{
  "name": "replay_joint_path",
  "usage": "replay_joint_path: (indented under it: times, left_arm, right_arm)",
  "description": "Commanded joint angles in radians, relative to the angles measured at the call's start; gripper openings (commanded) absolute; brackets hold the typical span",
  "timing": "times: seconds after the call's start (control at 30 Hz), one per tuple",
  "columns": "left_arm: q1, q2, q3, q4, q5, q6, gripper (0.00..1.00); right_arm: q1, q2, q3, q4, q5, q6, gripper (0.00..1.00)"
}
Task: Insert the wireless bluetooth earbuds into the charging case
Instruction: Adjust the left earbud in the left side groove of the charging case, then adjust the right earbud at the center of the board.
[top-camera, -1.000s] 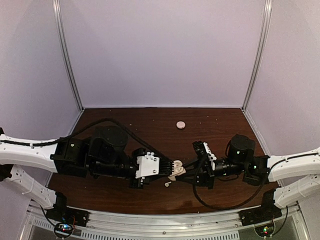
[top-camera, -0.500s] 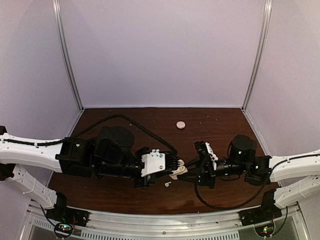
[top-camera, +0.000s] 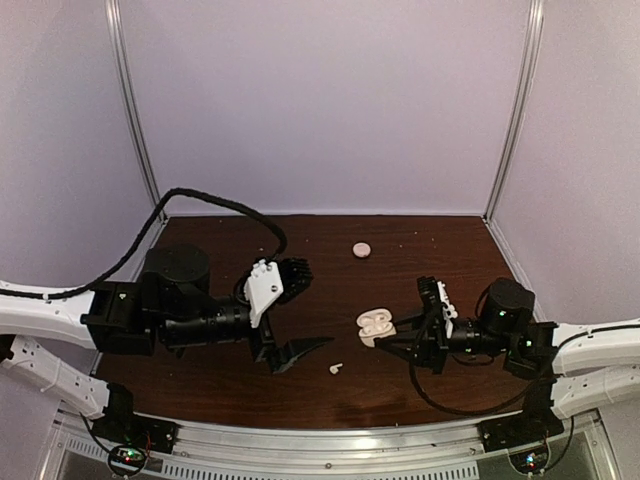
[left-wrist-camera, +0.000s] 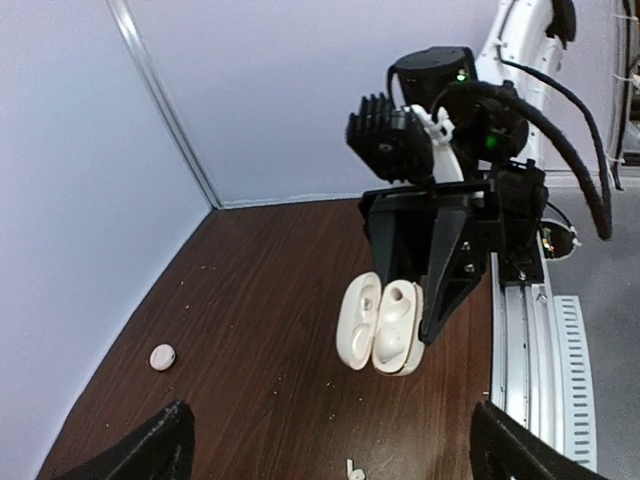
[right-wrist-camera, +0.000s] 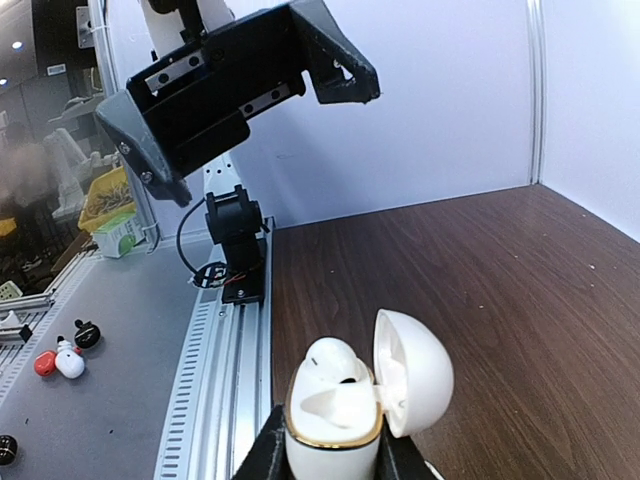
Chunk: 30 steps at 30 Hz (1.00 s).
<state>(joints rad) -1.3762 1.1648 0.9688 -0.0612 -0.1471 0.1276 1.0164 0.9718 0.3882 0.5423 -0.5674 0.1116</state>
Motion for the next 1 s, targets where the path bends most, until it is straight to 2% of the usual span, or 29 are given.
replay_joint_path:
  times: [0.0, 0.27, 0.37, 0.53, 0.7, 0.77, 0.97]
  left_arm:
    - [0.036, -0.044, -0.134, 0.182, -0.144, -0.233, 0.98]
    - [0.077, 0.016, -0.406, 0.467, -0.122, -0.456, 0.97]
    - [0.076, 0.097, -0.432, 0.523, -0.157, -0.506, 0.97]
    - [0.075, 0.267, -0.463, 0.675, -0.105, -0.470, 0.92]
    - [0.076, 0.422, -0.502, 0.893, -0.080, -0.422, 0.78]
    - [0.076, 0.479, -0.517, 0.979, -0.069, -0.410, 0.76]
    - [0.076, 0.622, -0.476, 1.028, -0.054, -0.392, 0.65]
  right_arm:
    - [-0.052, -0.084, -0.051, 0.026, 0.060, 0.067, 0.00]
    - [-0.162, -0.218, -0.134, -0.002, 0.065, 0.144, 0.00]
    - [-0.178, -0.242, -0.142, -0.024, 0.069, 0.153, 0.00]
    - [-0.186, -0.232, -0.146, -0.020, 0.051, 0.166, 0.00]
    - [-0.191, -0.232, -0.146, -0.018, 0.044, 0.171, 0.00]
    - [-0.193, -0.231, -0.144, -0.019, 0.042, 0.171, 0.00]
    - [-0.196, -0.229, -0.142, -0.025, 0.035, 0.169, 0.00]
